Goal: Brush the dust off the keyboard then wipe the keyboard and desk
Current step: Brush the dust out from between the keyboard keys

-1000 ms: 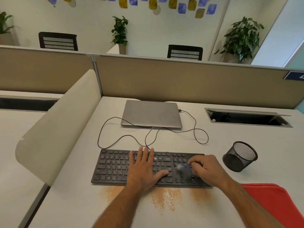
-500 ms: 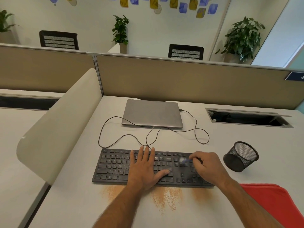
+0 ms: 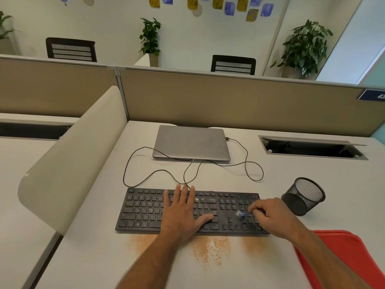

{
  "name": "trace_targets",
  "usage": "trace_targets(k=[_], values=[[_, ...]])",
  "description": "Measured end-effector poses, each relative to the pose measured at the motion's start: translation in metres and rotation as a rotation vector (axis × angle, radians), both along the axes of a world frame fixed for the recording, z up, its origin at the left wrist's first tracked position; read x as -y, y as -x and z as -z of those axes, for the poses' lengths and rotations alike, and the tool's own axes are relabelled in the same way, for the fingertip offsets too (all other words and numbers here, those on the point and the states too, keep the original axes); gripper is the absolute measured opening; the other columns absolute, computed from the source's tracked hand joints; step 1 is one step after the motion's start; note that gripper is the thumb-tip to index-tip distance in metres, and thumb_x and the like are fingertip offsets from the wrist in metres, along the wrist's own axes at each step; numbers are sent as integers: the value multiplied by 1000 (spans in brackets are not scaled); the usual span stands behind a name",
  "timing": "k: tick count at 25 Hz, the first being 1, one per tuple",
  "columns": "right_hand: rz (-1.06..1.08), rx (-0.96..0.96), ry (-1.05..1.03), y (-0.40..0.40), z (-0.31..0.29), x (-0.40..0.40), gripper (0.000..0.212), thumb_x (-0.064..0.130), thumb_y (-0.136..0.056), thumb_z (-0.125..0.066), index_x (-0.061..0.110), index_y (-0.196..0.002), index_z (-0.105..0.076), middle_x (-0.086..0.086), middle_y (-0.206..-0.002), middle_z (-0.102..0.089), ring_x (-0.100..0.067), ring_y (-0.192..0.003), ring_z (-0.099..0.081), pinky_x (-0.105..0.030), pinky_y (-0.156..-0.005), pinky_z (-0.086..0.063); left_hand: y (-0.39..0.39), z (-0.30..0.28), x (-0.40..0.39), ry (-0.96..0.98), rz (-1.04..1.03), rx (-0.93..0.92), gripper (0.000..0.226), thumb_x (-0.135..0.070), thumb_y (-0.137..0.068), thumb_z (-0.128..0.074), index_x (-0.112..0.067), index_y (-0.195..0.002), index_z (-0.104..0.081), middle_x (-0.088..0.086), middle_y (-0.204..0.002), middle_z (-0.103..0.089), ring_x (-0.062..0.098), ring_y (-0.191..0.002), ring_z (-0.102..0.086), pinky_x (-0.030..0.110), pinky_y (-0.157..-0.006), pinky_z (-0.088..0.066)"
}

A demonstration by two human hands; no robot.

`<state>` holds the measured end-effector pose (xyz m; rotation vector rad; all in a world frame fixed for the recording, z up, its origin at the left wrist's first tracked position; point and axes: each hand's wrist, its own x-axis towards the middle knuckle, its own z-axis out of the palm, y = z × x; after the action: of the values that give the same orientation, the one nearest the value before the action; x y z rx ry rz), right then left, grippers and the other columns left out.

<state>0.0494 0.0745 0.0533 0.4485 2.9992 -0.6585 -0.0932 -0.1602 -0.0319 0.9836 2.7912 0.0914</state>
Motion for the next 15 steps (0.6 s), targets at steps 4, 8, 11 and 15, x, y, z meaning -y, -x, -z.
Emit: trace_targets(k=[4,8,11,15], values=[[193,119,-358,-12,-6,-26,24,27,-76,-46,24,-77,-70,8,-71,-69,-10,-64,-59,-26,-59,-48,0,1,0,-5,0,4,114,-96,-71,8,-23,-158,15,6,-167,12,26,-151,22,61,-119,10],[242,28,-245,-18,-12,-29,21,19,-79,-50,23,-75,-71,12,-65,-68,-5,-60,-60,-24,-57,-48,1,2,-1,-3,-1,-1,115,-96,-70,10,-23,-158,15,6,-167,12,26,-151,23,62,-118,10],[120,-78,128,-13,-14,-3,25,9,-84,-55,25,-81,-73,16,-56,-64,-3,-52,-60,-19,-53,-47,1,2,-1,-1,0,-3,116,-96,-68,12,-22,-158,15,6,-167,11,26,-151,22,62,-118,9],[118,33,-66,-10,-2,0,23,16,-84,-52,26,-82,-73,11,-61,-65,-6,-55,-58,-21,-54,-45,1,1,0,1,0,-2,115,-96,-70,9,-22,-158,14,6,-167,11,26,-151,22,62,-118,9]])
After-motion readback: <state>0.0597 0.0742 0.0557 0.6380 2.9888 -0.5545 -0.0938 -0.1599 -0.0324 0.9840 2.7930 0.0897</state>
